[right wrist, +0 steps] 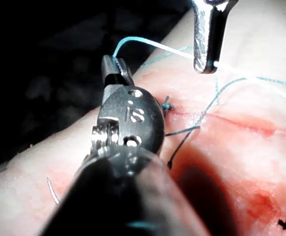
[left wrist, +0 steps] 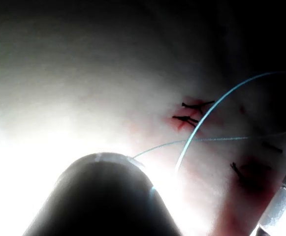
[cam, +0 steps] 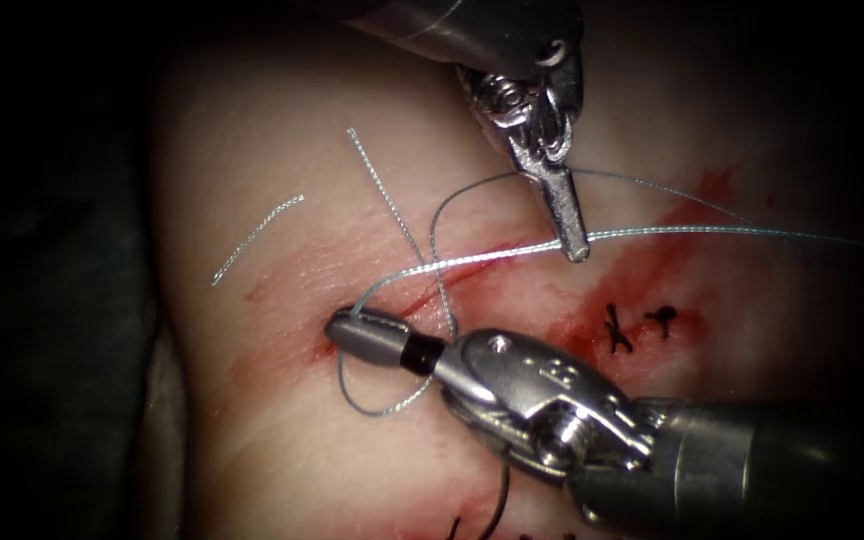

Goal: Wound Closure

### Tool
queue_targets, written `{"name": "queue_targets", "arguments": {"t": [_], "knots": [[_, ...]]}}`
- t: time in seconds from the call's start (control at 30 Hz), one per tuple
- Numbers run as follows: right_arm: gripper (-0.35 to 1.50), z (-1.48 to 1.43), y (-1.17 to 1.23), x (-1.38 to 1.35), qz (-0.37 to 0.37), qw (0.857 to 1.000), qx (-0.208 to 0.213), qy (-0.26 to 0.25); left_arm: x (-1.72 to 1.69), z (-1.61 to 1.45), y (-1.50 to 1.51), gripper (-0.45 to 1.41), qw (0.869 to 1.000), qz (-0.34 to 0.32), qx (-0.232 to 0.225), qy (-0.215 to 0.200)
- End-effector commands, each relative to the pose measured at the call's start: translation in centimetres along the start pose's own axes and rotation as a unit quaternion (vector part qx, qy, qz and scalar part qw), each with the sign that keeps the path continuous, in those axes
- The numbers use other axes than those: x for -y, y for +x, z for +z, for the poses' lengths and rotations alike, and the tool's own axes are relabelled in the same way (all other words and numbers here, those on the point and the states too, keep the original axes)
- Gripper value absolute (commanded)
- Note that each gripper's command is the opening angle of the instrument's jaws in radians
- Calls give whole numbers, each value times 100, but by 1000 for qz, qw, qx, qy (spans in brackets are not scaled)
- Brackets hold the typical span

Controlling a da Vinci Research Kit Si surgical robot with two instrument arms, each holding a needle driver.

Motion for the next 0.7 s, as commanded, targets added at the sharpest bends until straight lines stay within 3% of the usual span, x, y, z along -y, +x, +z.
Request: {"name": "queue_targets", "arguments": {"t": [0.03, 0.07, 0.17, 0.2, 0.33, 0.37, 0.43, 0.47, 0.57, 0.7], "knots": [[110, 6, -1, 1, 1, 1000, -9, -5, 5, -8, 2, -45, 999, -3, -32, 4], [131, 4, 1, 1, 5, 1000, -18, -10, 7, -19, -6, -45, 998, -4, -69, 11], [135, -7, 7, 1, 8, 999, -31, -2, 10, -46, -40, -45, 986, -27, -162, 29], [135, -19, 17, 1, 14, 999, -31, -2, 11, -60, -60, -45, 975, -44, -215, 41], [136, -40, 41, 0, 27, 999, -34, -9, 8, -91, -100, -45, 953, -55, -297, 19], [101, -48, 49, -1, 31, 999, -36, -8, 6, -98, -110, -45, 944, -58, -325, 9], [4, -60, 62, -3, 52, 998, -43, -2, 1, -105, -122, -45, 931, -61, -359, -4], [-35, -67, 70, -7, 78, 996, -44, -2, -3, -109, -128, -45, 927, -55, -370, -13], [-35, -72, 86, -22, 79, 995, -52, -7, -16, -115, -134, -45, 913, -51, -402, -46], [-35, -73, 78, -45, 57, 997, -57, -12, -36, -118, -137, -45, 894, -26, -440, -78]]}}
